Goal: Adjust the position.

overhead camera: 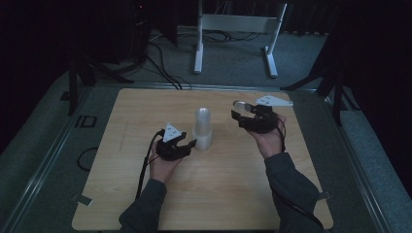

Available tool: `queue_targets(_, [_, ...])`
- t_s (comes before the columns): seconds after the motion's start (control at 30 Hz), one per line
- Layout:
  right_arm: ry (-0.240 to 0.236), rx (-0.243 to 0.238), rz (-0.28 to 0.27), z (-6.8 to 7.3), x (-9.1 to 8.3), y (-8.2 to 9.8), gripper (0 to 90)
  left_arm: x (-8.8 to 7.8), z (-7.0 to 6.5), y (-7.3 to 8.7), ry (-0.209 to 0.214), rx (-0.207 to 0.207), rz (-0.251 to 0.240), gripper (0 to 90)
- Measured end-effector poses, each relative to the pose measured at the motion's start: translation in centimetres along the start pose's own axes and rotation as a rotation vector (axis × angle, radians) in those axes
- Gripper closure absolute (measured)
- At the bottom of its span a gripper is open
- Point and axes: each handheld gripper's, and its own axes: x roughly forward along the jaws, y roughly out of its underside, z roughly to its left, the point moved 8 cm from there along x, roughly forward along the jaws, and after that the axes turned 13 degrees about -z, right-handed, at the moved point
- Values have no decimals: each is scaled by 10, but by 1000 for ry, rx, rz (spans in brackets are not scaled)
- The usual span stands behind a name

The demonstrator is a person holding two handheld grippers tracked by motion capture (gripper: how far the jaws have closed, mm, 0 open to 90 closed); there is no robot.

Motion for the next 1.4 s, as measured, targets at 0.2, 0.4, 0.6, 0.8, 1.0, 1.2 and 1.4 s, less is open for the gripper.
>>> queue_targets(0.2, [5, 6, 9, -2, -2, 8, 376, -3, -3, -2, 11, 2, -10, 464])
queue_targets(0.4, [0, 14, 15, -1, -1, 15, 376, -5, -9, -4, 28, 3, -14, 427])
queue_targets(0.6, [0, 21, 25, -1, -1, 21, 377, -5, -13, -8, 44, 4, -25, 394])
queue_targets(0.8, [3, 27, 29, -2, -2, 26, 378, -6, -21, -12, 64, 13, -29, 383])
queue_targets(1.0, [2, 44, 27, -4, -5, 28, 379, -6, -25, -15, 71, 28, -37, 365])
queue_targets(1.2, [8, 60, 32, -5, -8, 36, 379, -4, -30, -15, 77, 32, -44, 352])
queue_targets(1.4, [4, 79, 29, -1, -12, 43, 379, -2, -35, -15, 89, 36, -48, 345])
